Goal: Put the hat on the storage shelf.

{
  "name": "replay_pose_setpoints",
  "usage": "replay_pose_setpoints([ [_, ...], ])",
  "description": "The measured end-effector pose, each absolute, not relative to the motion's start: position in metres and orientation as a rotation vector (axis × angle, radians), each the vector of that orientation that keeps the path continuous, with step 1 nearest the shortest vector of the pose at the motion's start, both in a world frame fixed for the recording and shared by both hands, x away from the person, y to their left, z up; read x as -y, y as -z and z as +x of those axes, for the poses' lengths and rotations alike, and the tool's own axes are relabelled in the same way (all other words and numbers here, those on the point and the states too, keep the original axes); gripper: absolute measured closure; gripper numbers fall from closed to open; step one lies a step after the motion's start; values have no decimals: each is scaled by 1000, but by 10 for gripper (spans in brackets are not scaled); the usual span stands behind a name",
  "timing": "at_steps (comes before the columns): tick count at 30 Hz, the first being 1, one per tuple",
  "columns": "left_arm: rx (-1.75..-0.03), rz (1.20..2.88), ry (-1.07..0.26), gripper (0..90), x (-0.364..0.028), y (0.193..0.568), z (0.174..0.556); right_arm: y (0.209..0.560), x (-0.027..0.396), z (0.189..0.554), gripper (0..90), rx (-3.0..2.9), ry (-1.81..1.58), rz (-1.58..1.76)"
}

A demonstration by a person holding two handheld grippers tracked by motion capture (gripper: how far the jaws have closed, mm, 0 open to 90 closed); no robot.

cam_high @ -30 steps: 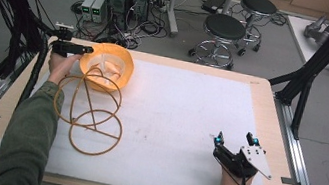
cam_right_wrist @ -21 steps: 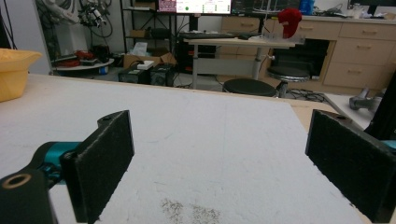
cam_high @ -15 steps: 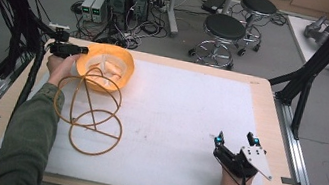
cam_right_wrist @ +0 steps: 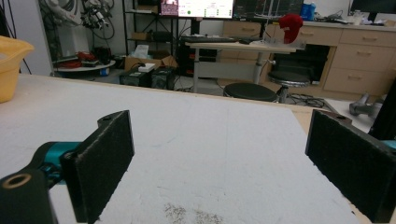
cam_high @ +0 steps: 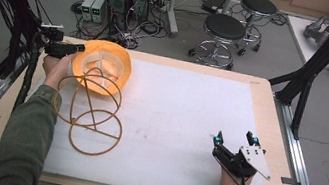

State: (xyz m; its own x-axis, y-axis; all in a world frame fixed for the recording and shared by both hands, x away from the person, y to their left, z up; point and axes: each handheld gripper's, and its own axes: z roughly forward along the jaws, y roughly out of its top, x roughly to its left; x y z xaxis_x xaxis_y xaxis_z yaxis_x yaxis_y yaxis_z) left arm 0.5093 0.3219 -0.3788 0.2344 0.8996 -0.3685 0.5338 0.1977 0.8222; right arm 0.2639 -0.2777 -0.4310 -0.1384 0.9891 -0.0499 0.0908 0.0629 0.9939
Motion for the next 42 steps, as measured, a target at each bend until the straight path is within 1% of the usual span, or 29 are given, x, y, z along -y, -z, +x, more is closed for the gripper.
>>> replay_pose_setpoints([
  [8,-1354,1440,-498,865,-317,362,497,431,277,265,68,-1409,-1222,1167],
  [21,-1261,1371,-530,864,-319,339,481,431,277,265,68,-1406,-1225,1160],
  [28,-1203,1371,-584,864,-322,325,468,431,276,265,68,-1407,-1226,1160],
  [42,-1125,1372,-601,864,-325,307,450,430,274,266,69,-1406,-1236,1162],
])
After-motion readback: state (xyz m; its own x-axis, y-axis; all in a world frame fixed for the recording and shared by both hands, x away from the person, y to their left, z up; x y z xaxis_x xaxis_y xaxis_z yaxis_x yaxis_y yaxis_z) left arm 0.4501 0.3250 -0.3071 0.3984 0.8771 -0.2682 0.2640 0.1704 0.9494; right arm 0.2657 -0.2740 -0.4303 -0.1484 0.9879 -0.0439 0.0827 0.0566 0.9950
